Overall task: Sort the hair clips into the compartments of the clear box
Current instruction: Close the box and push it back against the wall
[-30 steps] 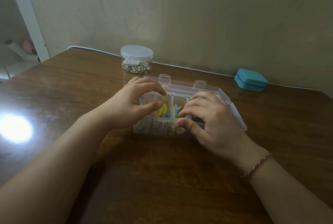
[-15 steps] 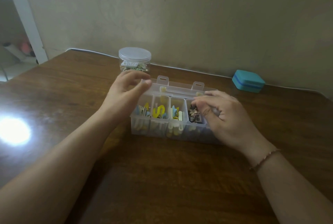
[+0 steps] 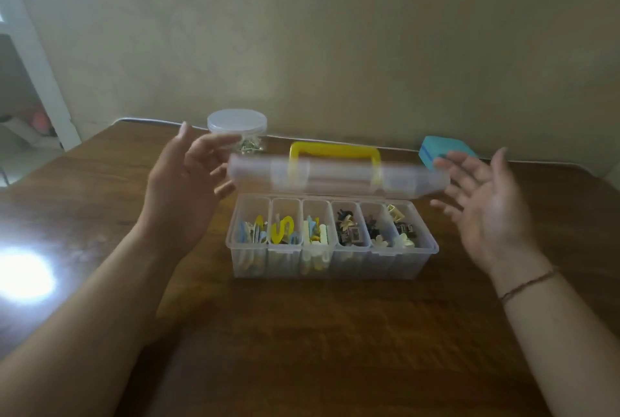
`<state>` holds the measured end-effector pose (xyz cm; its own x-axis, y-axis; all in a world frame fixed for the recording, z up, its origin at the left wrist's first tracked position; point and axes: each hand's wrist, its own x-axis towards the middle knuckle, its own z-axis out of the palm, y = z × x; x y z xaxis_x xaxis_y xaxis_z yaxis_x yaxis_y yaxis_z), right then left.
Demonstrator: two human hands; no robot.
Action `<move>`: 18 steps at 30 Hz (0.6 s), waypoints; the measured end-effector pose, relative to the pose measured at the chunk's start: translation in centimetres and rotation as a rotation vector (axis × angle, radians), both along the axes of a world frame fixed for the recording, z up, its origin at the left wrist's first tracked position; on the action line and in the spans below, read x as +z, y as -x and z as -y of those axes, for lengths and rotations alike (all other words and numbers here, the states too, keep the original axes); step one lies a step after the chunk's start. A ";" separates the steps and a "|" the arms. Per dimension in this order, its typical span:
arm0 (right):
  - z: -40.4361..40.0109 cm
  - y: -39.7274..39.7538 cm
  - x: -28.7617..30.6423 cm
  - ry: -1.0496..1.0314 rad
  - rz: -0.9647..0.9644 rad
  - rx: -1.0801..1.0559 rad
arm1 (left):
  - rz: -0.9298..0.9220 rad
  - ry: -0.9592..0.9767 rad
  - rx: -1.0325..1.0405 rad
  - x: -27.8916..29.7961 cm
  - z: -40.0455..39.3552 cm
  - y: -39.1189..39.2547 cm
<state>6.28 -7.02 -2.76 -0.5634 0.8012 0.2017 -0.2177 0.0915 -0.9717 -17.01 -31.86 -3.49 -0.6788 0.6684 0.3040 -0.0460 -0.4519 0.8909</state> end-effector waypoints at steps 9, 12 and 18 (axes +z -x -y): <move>2.4 -0.5 0.4 -0.981 0.624 0.420 | -1.140 0.451 0.015 0.0 0.2 -1.6; 2.7 -0.6 0.2 -0.918 0.701 0.469 | -1.208 0.499 0.013 -0.2 0.1 -1.8; 3.0 -0.6 0.8 -0.900 0.777 0.516 | -1.234 0.541 0.016 -0.2 0.2 -1.8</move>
